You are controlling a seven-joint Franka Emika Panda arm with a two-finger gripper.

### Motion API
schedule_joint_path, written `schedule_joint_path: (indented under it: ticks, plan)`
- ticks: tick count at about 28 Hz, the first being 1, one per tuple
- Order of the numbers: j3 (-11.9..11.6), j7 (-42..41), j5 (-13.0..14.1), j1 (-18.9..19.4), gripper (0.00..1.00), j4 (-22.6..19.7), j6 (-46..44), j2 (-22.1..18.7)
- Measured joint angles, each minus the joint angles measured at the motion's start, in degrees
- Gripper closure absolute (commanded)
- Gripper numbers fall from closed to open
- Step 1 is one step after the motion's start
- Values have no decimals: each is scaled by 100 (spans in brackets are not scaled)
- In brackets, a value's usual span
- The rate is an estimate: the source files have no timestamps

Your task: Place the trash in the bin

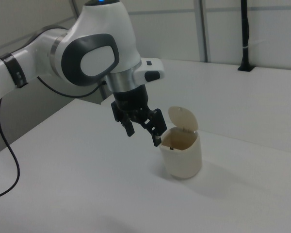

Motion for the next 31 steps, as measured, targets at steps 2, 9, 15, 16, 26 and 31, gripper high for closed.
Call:
schedule_joint_path:
  ticks: [2,9,15,16,26,31]
  plan:
    - [16,0,-102,7,0,0,-86,-1]
    - [51,0,-548,122,0,0,-403,-3]
    - [50,0,-570,159,0,0,-412,-4]
    - [50,0,-570,159,0,0,-412,-4]
    - [50,0,-570,159,0,0,-412,-4]
    - [50,0,-570,159,0,0,-412,-4]
